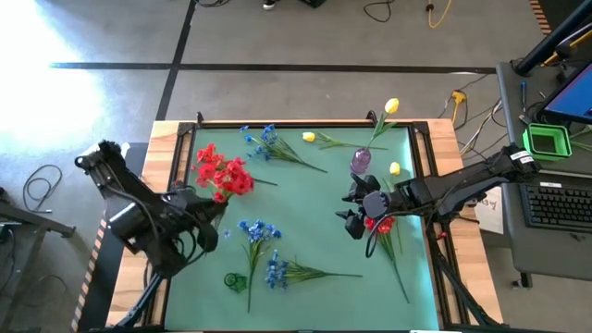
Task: Sort flowers into vase by color
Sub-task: Put the bottom left red flower into the green vase
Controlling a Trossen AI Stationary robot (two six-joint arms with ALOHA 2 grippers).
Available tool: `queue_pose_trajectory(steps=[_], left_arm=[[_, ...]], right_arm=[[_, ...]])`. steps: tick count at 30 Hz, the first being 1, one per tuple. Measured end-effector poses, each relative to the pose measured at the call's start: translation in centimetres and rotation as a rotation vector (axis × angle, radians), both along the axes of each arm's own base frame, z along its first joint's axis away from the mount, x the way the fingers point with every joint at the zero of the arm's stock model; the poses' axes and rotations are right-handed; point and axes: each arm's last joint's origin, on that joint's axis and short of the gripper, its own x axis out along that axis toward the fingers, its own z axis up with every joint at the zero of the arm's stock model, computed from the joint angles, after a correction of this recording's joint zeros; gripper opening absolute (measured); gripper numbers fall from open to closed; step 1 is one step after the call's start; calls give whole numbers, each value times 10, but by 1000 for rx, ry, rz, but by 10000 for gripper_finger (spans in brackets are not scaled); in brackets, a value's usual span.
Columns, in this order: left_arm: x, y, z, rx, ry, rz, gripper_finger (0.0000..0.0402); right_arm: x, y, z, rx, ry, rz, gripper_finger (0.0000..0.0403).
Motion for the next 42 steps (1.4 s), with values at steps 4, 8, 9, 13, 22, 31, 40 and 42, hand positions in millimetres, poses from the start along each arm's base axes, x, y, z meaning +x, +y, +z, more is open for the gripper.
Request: queue_pose_trajectory(steps=[4, 8, 9, 13, 22, 31, 40, 42], left_arm=[[1, -9, 14, 155, -101, -44, 38], [0, -25, 12, 240, -99, -130, 38], [-1, -30, 11, 258, -83, -164, 38], [-5, -49, 13, 327, -56, -280, 38], [0, -81, 39, 230, -181, -417, 38], [24, -121, 56, 368, -304, -528, 38], [40, -137, 54, 474, -420, -729, 38], [41, -139, 42, 508, -399, -811, 38]], right_arm=[[0, -1, 0, -21, -5, -20, 244], [0, -2, 1, -51, -9, -40, 244], [0, -2, 1, -57, -11, -47, 244], [0, -2, 1, -63, -14, -58, 244], [0, -1, 2, -46, -39, -87, 244], [1, -1, 2, -39, -46, -92, 244], [1, -1, 3, -41, -57, -120, 244], [1, -1, 2, -41, -57, -119, 244]])
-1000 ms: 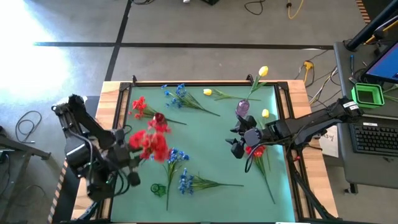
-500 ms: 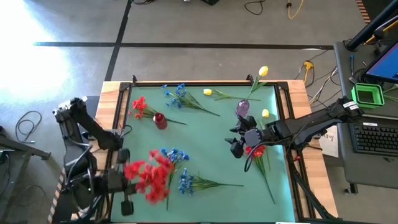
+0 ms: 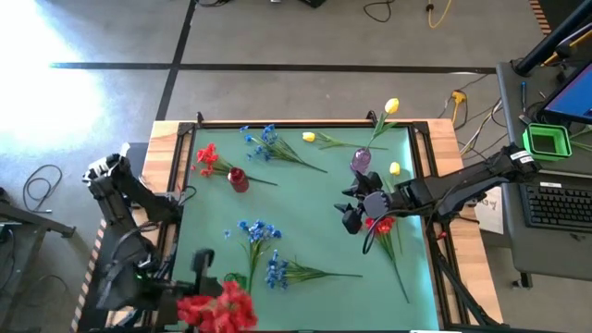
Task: Sort flowers into vase by color
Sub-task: Put the bottom left red flower into the green vase
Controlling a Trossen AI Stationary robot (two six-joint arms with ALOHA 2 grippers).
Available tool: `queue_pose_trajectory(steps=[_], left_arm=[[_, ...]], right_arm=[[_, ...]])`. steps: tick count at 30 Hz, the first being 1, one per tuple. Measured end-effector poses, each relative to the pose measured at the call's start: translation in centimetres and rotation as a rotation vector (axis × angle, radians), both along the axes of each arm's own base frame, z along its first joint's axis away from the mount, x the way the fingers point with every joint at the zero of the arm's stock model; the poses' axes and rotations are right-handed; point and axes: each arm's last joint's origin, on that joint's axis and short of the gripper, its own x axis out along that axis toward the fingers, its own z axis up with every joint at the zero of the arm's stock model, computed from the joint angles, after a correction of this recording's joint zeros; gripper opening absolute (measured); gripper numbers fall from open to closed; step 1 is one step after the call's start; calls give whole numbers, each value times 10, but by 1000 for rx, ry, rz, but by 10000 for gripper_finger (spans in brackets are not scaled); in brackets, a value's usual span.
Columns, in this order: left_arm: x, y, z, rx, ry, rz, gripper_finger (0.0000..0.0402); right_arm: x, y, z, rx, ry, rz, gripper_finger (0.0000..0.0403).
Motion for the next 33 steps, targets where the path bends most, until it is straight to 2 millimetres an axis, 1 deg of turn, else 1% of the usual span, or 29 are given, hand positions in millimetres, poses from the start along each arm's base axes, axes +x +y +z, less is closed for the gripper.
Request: queue_pose_trajectory(steps=[2, 4, 5, 7, 9, 11, 13, 18, 24, 28, 33], left_arm=[[-4, -1, -16, 87, 32, -124, 38], [-14, 2, -27, 112, 73, -195, 38], [-21, 6, -32, 87, 92, -189, 38], [-31, 19, -34, -20, 90, -120, 38], [-39, 32, -33, -145, 49, -46, 38], [-45, 43, -36, -228, 9, -27, 38], [-50, 53, -44, -271, -8, -17, 38], [-58, 71, -71, -348, -22, 14, 38], [-64, 82, -92, -343, -13, 11, 38], [-66, 86, -96, -348, -16, 11, 38], [-66, 86, -106, -315, 4, 12, 38]], right_arm=[[0, 0, 0, 0, 0, 0, 244], [0, 0, 0, 0, 1, 2, 244], [0, 1, 0, 0, 1, 2, 244], [0, 1, 0, 0, 1, 3, 244], [0, 1, 0, 0, 0, 3, 244], [0, 1, 0, 0, 0, 3, 244], [0, 1, 0, 1, -1, 3, 244], [0, 1, 0, 1, -2, 3, 244], [0, 1, 0, 1, -2, 3, 244], [0, 1, 0, 2, -2, 5, 244], [0, 1, 0, 2, -2, 5, 244]])
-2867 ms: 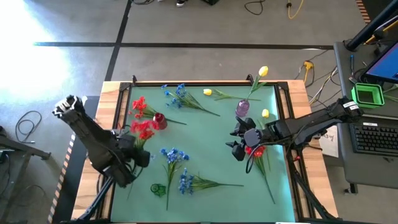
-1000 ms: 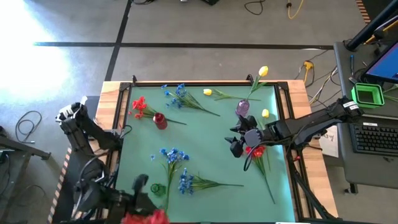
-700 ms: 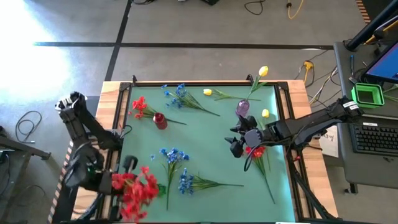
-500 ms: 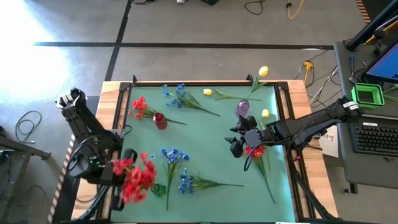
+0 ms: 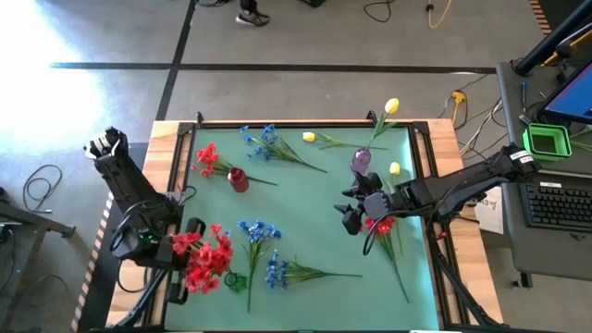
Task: Sort flowers into vase by color
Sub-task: Put the bottom left red flower into the green vase
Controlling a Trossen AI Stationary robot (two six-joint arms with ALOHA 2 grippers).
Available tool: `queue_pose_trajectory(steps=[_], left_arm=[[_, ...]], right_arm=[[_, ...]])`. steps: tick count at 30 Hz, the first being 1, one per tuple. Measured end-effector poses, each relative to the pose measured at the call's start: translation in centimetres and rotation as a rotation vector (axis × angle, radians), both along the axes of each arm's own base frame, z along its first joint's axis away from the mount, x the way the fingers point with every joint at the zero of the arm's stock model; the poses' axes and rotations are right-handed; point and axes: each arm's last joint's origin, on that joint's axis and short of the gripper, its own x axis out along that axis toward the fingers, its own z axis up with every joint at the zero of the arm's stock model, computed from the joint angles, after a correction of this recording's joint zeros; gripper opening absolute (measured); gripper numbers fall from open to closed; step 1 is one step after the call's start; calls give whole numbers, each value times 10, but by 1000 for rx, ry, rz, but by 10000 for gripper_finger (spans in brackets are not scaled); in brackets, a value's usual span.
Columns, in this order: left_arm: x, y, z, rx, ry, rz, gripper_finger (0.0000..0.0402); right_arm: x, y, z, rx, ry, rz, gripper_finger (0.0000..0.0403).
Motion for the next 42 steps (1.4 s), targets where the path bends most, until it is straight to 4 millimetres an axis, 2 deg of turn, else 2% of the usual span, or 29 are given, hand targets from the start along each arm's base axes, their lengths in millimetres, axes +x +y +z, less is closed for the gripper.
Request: queue_pose_trajectory(steps=[12, 16, 24, 28, 37, 42], left_arm=[[-3, 6, -11, -65, 43, 34, 48], [-4, 5, -13, -53, 50, 31, 81], [-6, 4, -15, -94, 66, 13, 180], [-9, 1, -18, -83, 98, -3, 217], [-20, 2, -1, -139, 109, -57, 252], [-22, 4, 5, -186, 203, -58, 257]], right_arm=[[0, 0, 0, 0, 0, 2, 244], [0, 1, 0, 1, 0, 5, 244], [0, 1, 0, 1, 0, 6, 244], [0, 2, 0, 7, -1, 4, 244], [0, 2, 0, 11, -3, 2, 244], [0, 2, 0, 13, -4, 1, 244]])
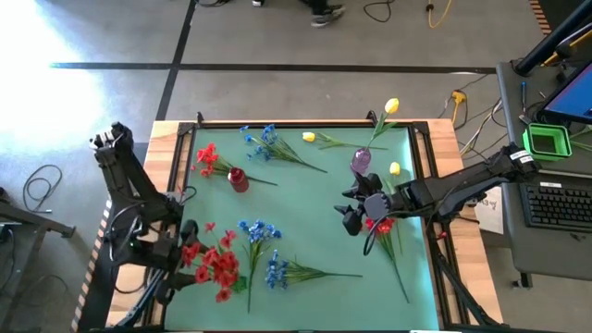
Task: Sort flowers into vase by color
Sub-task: Put the bottom left red flower into the green vase, then put the bottom right blue flower into the red vase
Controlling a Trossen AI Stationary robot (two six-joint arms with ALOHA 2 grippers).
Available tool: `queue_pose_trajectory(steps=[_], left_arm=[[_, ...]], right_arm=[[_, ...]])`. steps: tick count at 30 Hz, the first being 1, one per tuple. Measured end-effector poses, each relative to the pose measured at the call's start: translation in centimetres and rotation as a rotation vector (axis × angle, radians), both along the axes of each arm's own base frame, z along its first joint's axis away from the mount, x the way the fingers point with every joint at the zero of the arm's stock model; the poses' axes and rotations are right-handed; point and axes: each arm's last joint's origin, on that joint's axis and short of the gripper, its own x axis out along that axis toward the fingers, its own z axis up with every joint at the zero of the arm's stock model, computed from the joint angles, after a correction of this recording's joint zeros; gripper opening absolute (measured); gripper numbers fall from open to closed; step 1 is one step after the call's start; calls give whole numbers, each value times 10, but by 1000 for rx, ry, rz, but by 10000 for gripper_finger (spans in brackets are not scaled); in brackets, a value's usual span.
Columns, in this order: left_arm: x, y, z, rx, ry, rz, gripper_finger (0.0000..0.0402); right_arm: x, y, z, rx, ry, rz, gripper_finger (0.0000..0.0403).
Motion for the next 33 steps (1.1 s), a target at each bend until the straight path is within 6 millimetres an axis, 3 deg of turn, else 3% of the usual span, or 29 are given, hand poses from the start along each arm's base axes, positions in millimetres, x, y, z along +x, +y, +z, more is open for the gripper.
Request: queue_pose_trajectory(steps=[9, 17, 25, 33], left_arm=[[-4, 7, 22, -64, 313, 59, 257], [-1, -7, 54, -55, 500, 20, 257], [-1, -15, 72, -9, 747, 59, 257], [-3, -13, 89, 28, 856, 150, 257]], right_arm=[[0, 0, 0, 0, 0, 0, 244], [0, 0, 0, 1, 0, 0, 244], [0, 0, 0, 2, 0, 1, 244], [-1, 10, 1, 62, 12, 92, 244]])
